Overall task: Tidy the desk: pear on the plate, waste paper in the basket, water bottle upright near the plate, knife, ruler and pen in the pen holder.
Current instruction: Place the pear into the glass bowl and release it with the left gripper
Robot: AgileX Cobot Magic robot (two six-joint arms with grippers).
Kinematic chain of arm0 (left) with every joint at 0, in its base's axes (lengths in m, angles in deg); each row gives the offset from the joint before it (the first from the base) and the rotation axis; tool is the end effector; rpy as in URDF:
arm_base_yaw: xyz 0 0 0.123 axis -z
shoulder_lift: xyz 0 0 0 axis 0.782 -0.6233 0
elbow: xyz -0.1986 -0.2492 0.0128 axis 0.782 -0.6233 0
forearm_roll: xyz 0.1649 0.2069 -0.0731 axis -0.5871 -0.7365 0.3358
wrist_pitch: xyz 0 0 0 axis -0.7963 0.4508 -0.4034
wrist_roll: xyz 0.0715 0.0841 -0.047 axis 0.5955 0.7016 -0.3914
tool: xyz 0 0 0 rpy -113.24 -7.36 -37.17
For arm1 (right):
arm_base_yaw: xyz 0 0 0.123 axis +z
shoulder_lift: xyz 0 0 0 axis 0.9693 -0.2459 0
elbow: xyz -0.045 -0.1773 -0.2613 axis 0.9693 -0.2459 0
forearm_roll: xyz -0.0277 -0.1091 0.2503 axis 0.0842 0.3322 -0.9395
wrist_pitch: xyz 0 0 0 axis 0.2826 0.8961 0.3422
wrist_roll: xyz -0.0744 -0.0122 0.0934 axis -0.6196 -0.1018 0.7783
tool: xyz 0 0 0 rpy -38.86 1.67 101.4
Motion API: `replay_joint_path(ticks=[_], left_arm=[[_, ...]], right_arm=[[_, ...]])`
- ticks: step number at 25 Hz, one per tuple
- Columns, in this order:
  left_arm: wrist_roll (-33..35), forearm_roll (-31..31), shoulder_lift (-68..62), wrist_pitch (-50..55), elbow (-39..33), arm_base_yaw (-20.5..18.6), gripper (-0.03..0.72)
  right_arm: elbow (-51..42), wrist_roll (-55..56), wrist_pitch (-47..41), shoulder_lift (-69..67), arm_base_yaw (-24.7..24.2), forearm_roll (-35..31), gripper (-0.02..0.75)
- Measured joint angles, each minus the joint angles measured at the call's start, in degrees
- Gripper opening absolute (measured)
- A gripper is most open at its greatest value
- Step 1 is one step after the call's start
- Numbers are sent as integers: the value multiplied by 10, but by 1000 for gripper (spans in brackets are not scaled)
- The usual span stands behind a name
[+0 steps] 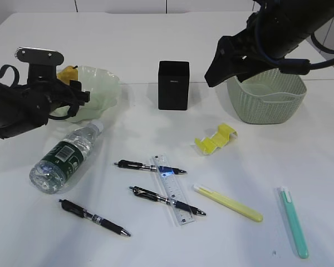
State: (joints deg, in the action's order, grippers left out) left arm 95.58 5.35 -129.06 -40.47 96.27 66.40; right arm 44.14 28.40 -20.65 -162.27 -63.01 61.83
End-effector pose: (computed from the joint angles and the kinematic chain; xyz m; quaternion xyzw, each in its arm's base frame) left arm 0.4935 -0.0941 0.1189 0.0038 0.8131 0.0416 0.5807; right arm 0.4027 0.1344 0.3103 -0.2410 0.9233 0.1761 0.2419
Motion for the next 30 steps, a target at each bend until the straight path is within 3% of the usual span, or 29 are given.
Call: replay_joint_path(ticks=[30], left_arm=[[-3,-4,-21,10,29,0,503]], right_arm=[[0,0,10,0,0,0,593]])
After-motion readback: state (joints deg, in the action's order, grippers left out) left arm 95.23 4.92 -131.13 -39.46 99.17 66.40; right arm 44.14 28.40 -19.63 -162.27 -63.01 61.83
